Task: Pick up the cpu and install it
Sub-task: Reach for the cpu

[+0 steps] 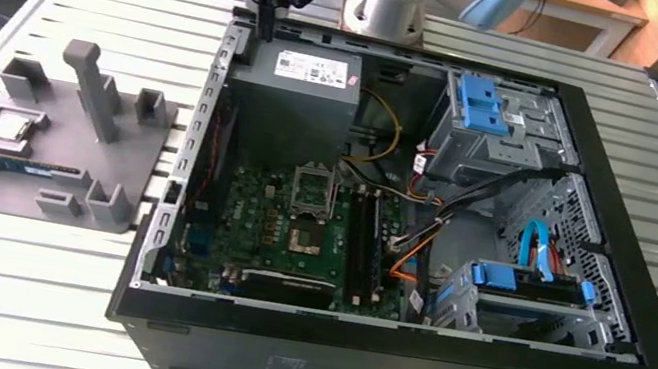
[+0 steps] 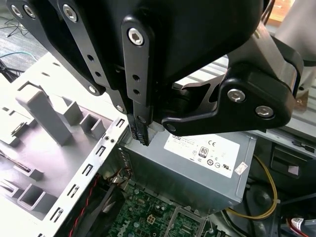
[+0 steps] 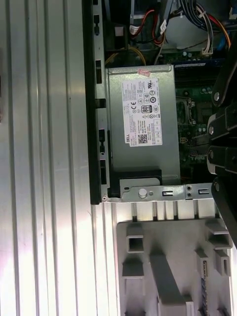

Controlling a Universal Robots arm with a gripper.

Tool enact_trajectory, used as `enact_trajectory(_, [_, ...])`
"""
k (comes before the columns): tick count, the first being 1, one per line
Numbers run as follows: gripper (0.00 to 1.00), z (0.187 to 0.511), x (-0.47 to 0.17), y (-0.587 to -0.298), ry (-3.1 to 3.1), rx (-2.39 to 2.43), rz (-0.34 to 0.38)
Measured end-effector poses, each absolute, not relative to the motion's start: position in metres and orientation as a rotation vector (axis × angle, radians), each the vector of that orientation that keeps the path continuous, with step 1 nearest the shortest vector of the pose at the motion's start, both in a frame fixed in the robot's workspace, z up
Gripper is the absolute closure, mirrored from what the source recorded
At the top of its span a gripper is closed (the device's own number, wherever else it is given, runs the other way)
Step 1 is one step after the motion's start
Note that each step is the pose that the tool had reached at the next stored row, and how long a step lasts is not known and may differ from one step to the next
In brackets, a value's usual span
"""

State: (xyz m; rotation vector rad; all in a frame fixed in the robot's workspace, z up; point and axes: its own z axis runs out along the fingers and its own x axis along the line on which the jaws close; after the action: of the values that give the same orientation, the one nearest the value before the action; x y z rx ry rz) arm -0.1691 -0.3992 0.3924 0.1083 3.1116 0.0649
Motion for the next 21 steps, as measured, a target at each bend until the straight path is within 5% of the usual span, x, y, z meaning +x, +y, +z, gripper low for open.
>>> enact_trajectory(21, [0.89,0.3924,-0.1754,-0.3992,3.112,0.108,0.065])
